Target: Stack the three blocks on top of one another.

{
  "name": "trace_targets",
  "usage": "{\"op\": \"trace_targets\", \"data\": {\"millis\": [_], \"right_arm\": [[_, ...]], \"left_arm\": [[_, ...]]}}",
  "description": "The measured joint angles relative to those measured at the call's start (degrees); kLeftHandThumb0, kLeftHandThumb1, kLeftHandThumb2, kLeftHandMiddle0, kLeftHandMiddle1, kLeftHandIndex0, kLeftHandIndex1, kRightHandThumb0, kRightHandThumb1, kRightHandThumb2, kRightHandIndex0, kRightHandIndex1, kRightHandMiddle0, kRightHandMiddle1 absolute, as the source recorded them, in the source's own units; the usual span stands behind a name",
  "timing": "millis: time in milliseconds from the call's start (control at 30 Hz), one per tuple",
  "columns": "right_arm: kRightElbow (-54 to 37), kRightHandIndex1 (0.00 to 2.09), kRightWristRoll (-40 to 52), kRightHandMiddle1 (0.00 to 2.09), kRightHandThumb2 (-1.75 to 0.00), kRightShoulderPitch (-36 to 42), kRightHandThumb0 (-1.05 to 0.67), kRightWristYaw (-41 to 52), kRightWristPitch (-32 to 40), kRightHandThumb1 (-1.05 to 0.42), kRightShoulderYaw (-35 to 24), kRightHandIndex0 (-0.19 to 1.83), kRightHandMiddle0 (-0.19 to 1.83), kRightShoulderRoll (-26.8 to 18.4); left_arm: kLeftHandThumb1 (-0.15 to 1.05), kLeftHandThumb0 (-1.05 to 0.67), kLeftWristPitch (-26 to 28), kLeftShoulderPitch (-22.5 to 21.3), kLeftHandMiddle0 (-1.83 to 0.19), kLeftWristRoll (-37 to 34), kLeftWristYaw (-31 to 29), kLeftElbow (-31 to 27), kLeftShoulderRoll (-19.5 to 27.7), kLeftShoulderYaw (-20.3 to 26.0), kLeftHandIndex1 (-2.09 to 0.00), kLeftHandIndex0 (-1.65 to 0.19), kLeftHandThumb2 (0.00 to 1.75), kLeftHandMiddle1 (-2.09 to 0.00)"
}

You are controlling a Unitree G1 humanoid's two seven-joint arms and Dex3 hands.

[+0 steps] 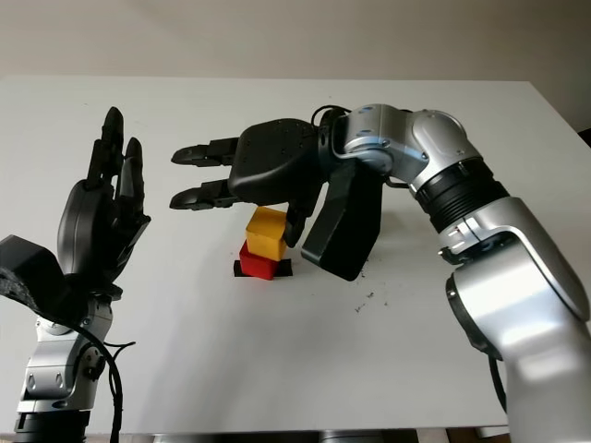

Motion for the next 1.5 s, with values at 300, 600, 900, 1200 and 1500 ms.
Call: {"op": "trace_targets", "data": {"millis": [300, 600, 900, 1200, 1500], "right_arm": [[1.4, 0.00, -2.8, 0.07, -0.05, -0.6, -0.69, -3.6, -0.2, -0.91, 0.0, -0.19, -0.07, -2.7], [-1.6, 0.01, 3.9, 0.07, -0.05, -1.2, -0.73, 2.0, -0.2, -0.88, -3.9, -0.19, -0.04, -8.3], [-15.6, 0.04, 16.8, 0.10, -0.07, 3.5, -0.72, 16.7, 10.5, -0.91, -13.0, -0.18, 0.04, -18.5], [-13.9, 0.07, 23.5, 0.12, -0.06, 14.4, -0.78, 19.3, 28.5, -0.92, -21.2, -0.13, 0.12, -21.6], [-17.3, 0.07, 21.4, 0.10, -0.04, 25.8, -0.65, 15.0, 37.4, -0.86, -22.5, -0.08, 0.16, -21.1]], "left_arm": [[1.05, -0.81, 0.0, 0.0, 0.14, 0.3, 0.3, 0.0, 0.0, 0.0, -0.06, 0.14, 0.59, -0.05], [1.05, -0.80, 0.0, 0.0, 0.14, 0.0, -0.2, 0.1, 0.0, 0.1, -0.06, 0.14, 0.58, -0.05], [1.05, -0.81, 0.4, -0.2, 0.15, -0.4, -0.2, 0.3, 0.0, 0.3, -0.05, 0.14, 0.57, -0.05], [1.05, -0.79, 0.4, -0.3, 0.15, -0.5, -0.6, 0.4, 0.1, 0.5, -0.05, 0.16, 0.59, -0.05], [1.05, -0.77, 0.1, -0.3, 0.15, -0.8, -1.3, 0.5, 0.2, 0.8, -0.05, 0.15, 0.60, -0.05]]}}
